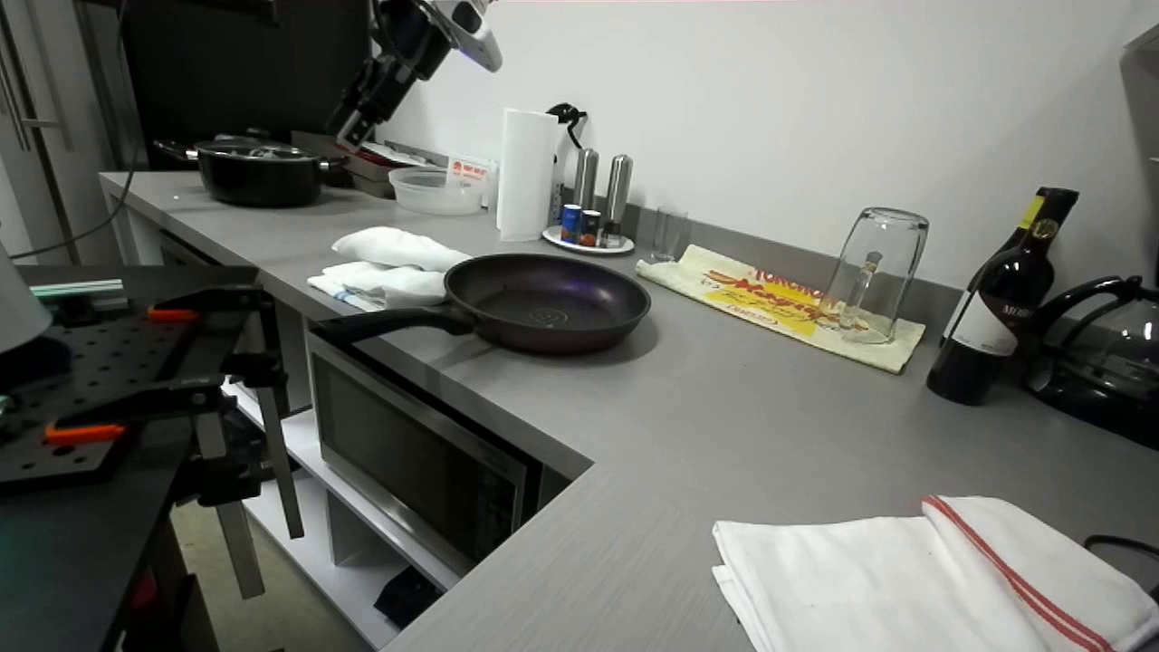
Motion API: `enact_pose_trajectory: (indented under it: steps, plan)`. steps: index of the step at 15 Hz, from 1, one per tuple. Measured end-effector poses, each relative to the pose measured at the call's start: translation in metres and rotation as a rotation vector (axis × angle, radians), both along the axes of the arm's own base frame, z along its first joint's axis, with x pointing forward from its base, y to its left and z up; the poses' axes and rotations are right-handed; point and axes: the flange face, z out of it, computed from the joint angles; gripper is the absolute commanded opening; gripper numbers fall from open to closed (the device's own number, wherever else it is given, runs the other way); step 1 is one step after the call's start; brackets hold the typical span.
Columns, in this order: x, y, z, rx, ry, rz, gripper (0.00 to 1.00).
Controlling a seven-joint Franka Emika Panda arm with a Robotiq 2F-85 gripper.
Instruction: Use the tea towel on the left to wipe the pan
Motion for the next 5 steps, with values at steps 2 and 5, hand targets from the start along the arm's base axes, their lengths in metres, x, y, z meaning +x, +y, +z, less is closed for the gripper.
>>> enact_pose_trajectory:
  steps: [2, 5]
  plan:
    - [-0.026, -0.007, 0.016, 0.004, -0.018, 0.042, 1.0]
    - [-0.06, -0.013, 0.035, 0.022, -0.068, 0.098, 1.0]
